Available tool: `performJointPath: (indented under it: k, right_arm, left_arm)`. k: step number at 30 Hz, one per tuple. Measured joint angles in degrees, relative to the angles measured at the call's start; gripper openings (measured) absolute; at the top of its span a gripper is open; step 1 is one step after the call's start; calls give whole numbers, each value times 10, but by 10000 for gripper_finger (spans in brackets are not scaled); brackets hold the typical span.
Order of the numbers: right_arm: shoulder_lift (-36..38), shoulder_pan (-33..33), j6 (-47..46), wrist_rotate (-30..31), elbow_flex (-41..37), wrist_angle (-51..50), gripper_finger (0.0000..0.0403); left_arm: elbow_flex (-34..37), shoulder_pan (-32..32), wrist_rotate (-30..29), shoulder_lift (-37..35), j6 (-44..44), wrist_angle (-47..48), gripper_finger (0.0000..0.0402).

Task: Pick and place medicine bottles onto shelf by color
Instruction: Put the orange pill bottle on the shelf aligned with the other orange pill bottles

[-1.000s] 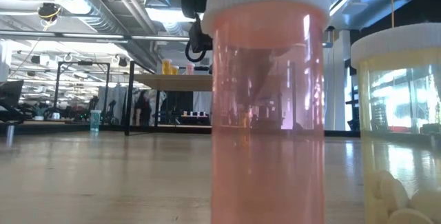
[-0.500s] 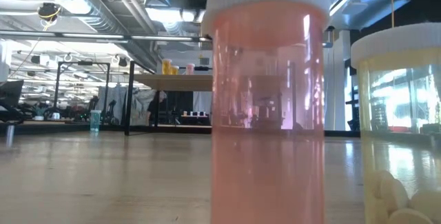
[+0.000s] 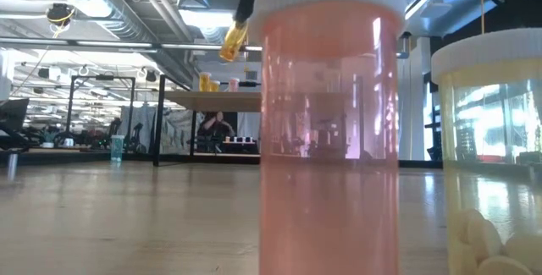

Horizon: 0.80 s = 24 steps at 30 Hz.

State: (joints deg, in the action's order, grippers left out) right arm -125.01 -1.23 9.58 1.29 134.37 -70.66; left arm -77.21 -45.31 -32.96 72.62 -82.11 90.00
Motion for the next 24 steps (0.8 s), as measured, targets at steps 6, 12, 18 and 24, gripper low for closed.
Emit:
performJointPath:
  k: [6, 12, 18, 24]
  right_arm:
    - [0, 0, 0, 17, 0, -1, 120]
    - [0, 0, -1, 17, 0, -1, 120]
    - [0, 0, -3, 17, 0, 0, 120]
    - [0, 0, -3, 18, 0, 1, 120]
  left_arm:
    - [0, 26, 14, 0, 75, 0, 16]
    - [0, 57, 28, 0, 133, 0, 46]
    - [0, 88, 55, 0, 160, 0, 91]
    - [0, 112, 58, 0, 183, 0, 129]
